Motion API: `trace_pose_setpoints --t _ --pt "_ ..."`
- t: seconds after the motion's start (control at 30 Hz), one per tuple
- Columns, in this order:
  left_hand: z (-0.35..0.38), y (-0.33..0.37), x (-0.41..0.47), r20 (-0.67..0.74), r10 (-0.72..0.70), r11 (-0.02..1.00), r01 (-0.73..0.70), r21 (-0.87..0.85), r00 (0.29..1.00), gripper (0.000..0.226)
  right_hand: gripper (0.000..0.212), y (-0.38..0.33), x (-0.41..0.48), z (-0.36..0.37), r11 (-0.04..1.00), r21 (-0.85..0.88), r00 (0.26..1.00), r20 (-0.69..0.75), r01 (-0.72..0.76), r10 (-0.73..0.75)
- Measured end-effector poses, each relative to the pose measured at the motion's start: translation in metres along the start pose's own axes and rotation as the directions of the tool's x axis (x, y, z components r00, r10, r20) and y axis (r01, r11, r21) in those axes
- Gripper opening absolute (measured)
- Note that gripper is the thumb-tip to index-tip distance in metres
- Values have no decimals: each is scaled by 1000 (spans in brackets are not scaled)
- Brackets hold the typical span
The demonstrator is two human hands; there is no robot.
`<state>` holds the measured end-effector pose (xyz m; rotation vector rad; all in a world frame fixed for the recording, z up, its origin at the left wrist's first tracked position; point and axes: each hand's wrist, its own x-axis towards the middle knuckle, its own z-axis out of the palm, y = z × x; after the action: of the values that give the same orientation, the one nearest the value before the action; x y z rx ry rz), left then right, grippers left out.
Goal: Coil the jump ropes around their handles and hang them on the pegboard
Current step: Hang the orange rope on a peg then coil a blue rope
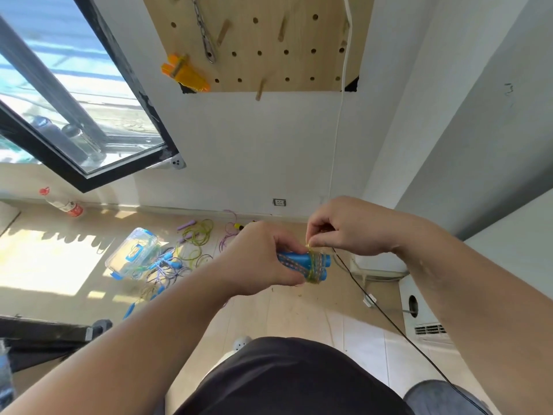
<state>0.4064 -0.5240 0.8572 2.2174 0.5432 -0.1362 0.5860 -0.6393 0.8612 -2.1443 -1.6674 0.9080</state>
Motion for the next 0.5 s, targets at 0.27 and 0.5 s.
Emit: trace_pose_setpoints --t 0.27,0.5 --pt "3 -6 12 -213 -64 992 37 -124 975 36 9 -22 -1 16 948 300 921 -329 -108 209" --pt "2 2 21 -180 -298 794 139 -592 938 39 22 -25 -24 54 915 397 752 -624 73 211"
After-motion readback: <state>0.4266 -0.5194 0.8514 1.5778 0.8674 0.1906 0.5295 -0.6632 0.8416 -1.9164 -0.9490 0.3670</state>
